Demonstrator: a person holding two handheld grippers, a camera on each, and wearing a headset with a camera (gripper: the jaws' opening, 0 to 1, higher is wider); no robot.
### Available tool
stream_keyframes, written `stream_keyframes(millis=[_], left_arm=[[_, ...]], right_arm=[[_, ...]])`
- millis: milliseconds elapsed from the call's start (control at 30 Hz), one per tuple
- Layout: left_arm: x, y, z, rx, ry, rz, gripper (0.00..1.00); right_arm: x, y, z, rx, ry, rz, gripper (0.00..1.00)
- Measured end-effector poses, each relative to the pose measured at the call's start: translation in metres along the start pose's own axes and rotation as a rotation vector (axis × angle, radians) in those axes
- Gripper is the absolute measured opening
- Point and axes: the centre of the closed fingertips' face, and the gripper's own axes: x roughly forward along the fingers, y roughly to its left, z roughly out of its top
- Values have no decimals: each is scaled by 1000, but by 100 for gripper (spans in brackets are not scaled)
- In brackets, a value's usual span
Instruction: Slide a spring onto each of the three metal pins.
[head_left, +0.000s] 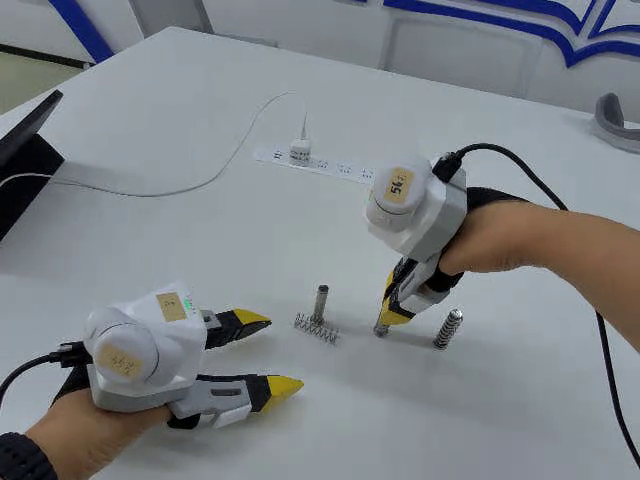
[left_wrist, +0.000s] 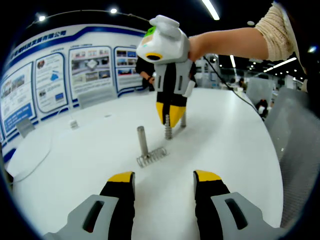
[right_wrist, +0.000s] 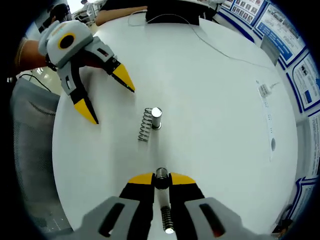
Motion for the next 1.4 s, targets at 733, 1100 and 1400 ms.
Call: stream_keyframes(millis=[733,1100,1400], left_arm=[[0,0,-2,-2,10,6,47],[-1,0,-2,1,9,4,47],[-1,0,-1,-1,5,5,48]], right_arm=[[4,-3,-3,12,-28,-16,17],[-10,-2,10,-1,-73,-48,22],[-13,9,34,10,-144,-27,22]])
